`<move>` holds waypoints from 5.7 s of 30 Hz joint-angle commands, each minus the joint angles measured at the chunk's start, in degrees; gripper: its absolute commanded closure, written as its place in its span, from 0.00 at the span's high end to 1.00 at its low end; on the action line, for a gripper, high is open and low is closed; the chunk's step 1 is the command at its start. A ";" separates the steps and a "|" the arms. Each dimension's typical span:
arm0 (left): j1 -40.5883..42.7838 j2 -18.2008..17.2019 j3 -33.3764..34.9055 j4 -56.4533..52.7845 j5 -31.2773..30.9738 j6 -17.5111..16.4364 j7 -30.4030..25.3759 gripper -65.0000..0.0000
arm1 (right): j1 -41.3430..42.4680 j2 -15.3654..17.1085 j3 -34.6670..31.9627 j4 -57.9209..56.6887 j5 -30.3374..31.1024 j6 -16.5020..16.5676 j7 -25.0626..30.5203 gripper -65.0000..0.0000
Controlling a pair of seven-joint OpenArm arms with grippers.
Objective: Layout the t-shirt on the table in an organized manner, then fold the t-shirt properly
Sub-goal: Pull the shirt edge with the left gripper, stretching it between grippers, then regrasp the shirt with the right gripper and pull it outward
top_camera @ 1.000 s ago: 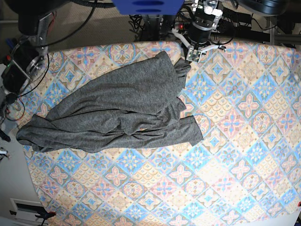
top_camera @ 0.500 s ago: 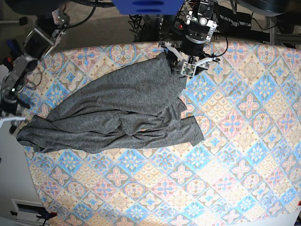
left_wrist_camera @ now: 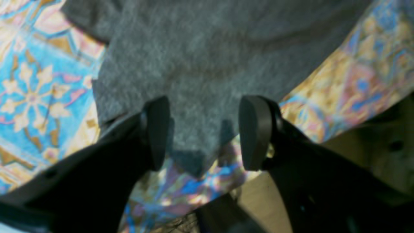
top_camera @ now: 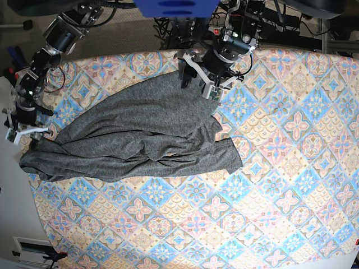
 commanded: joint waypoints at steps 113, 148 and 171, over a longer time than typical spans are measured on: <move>-14.86 -15.24 -34.35 -3.65 -42.40 5.84 22.17 0.00 | 4.39 -2.41 2.99 -24.36 0.14 18.35 1.51 0.53; 1.84 -22.71 -34.09 -3.65 -41.96 5.84 22.17 0.00 | 37.98 9.63 0.71 -41.32 -7.51 8.86 5.91 0.00; 3.25 -23.41 -33.74 -3.65 -42.05 5.84 22.17 0.00 | 33.40 10.16 0.35 -56.18 -7.59 8.86 6.96 0.39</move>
